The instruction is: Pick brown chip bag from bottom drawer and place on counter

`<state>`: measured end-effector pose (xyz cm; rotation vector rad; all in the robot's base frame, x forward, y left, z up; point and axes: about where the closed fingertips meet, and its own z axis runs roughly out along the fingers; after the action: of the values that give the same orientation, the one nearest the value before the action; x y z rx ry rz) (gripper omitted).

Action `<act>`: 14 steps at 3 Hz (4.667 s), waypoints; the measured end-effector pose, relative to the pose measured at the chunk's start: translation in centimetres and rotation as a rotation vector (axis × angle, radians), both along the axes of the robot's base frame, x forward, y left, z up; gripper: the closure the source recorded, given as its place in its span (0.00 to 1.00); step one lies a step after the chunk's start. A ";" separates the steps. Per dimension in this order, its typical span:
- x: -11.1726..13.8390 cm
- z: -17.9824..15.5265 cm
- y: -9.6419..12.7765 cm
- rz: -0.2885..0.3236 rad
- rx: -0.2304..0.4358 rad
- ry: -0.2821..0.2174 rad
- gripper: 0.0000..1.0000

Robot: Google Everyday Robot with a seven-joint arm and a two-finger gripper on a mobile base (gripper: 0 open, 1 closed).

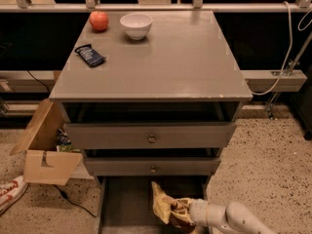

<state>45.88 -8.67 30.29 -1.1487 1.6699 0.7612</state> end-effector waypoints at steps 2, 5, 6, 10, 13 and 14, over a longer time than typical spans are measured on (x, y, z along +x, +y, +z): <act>-3.8 9.0 -2.5 0.008 0.033 -0.076 1.00; -4.5 26.3 -10.1 -0.077 -0.040 -0.188 1.00; -4.5 26.3 -10.1 -0.077 -0.040 -0.188 1.00; -3.1 50.0 -20.2 -0.256 -0.118 -0.323 1.00; 2.1 58.1 -16.5 -0.135 -0.255 -0.488 1.00; 6.2 63.0 -12.6 -0.036 -0.319 -0.582 1.00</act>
Offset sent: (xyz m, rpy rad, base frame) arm -0.0748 -0.0625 0.1838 0.0299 -0.1707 -0.0026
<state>52.11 -21.24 93.33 -1.3916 1.3301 0.1045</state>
